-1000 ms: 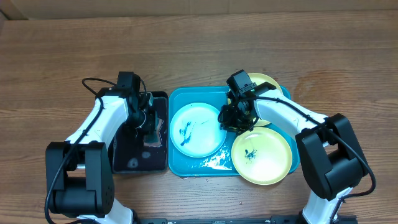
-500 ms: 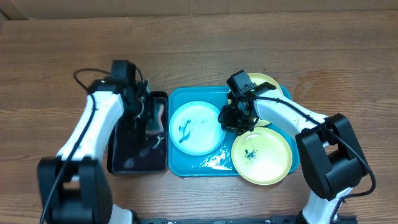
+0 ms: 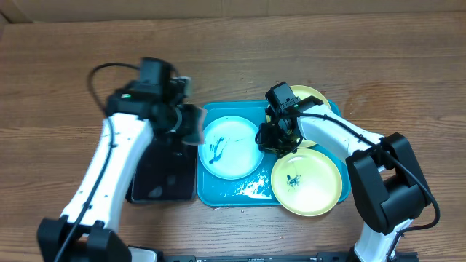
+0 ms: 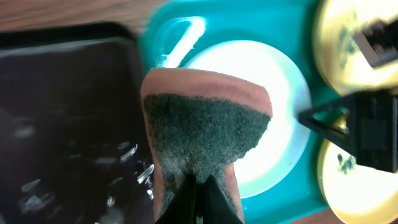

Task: Clean dirty plates on tray and stack at the side
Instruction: 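Scrub the white plate with the sponge in the left gripper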

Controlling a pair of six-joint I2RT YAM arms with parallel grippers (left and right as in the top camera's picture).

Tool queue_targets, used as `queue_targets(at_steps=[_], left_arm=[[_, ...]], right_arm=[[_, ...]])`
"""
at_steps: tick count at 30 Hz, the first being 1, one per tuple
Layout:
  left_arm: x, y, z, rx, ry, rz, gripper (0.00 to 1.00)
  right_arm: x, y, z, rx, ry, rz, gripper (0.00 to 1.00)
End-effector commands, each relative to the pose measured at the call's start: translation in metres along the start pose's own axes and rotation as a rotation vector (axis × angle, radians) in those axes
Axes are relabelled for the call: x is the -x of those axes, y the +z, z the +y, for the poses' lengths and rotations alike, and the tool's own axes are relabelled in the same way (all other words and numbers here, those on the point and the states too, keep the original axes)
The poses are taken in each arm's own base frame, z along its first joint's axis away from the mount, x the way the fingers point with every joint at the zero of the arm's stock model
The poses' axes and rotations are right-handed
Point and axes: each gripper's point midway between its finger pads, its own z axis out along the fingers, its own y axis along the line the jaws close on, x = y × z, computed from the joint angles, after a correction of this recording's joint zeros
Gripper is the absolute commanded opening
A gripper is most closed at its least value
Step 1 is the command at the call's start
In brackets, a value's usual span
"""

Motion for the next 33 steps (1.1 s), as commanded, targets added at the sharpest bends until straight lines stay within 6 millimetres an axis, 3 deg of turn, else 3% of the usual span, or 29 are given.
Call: queue_targets(at_steps=[1, 6, 14, 18, 21, 27, 33], left_arm=[[-0.009, 0.027, -0.020, 0.005, 0.090, 0.068, 0.04], [-0.022, 0.069, -0.019, 0.083, 0.128, 0.169, 0.04], [-0.037, 0.121, 0.022, 0.264, 0.052, 0.283, 0.04], [-0.052, 0.141, 0.025, 0.256, 0.038, 0.358, 0.04], [-0.064, 0.151, 0.004, 0.140, 0.086, 0.417, 0.04], [-0.074, 0.155, -0.063, -0.155, 0.211, 0.429, 0.04], [-0.078, 0.158, -0.088, -0.215, 0.259, 0.418, 0.04]], right_arm=[[-0.006, 0.003, 0.007, -0.003, -0.036, 0.011, 0.04], [-0.013, 0.006, 0.011, -0.009, -0.053, 0.026, 0.04], [-0.014, 0.006, 0.012, -0.011, -0.056, 0.031, 0.04], [-0.014, 0.006, 0.012, -0.011, -0.055, 0.031, 0.04], [-0.014, 0.006, 0.012, -0.011, -0.055, 0.031, 0.04], [-0.014, 0.006, 0.012, -0.010, -0.056, 0.029, 0.04], [-0.014, 0.006, 0.012, -0.011, -0.055, 0.031, 0.04]])
